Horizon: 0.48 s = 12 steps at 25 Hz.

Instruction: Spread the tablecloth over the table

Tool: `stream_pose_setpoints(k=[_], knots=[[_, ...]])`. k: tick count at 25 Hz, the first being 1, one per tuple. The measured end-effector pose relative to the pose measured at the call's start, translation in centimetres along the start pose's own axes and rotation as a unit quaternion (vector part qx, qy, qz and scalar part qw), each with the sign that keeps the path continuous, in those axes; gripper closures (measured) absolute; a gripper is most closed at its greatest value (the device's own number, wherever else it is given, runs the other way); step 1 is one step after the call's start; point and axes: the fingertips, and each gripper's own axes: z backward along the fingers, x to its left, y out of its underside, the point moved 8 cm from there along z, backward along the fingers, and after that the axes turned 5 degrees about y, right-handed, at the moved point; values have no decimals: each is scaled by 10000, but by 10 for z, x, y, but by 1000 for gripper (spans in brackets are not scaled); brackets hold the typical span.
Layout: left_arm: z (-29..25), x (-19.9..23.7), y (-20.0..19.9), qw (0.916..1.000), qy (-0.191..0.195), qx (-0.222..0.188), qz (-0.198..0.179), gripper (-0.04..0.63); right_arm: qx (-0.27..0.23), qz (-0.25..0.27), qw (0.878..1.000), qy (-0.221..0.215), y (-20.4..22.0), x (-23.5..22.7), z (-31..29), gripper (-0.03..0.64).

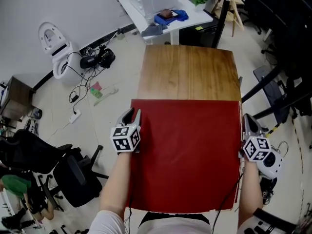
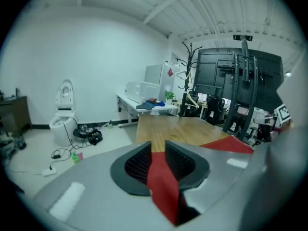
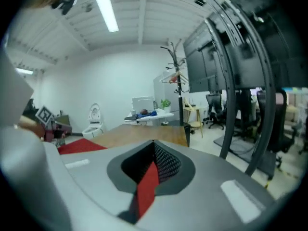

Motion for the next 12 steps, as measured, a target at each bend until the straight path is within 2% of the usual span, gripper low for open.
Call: stream_pose_setpoints(k=[1, 2, 4, 7, 12], knots=[[14, -6, -3, 9997, -133, -138, -147, 544, -99, 265, 9996, -50, -4, 10, 11, 612], [29, -13, -7, 9991, -201, -267, -258, 589, -209, 438, 9987, -125, -9, 20, 21, 612], [60, -26, -13, 9980, -174, -468, -377, 589, -429, 602, 9970, -220, -20, 38, 43, 612], [107, -43, -22, 9966, -133, -691, -418, 589, -689, 533, 9959, -230, -39, 62, 77, 611], [190, -59, -43, 9930, -249, -927, -682, 589, -777, 525, 9954, -194, -62, 93, 136, 611]])
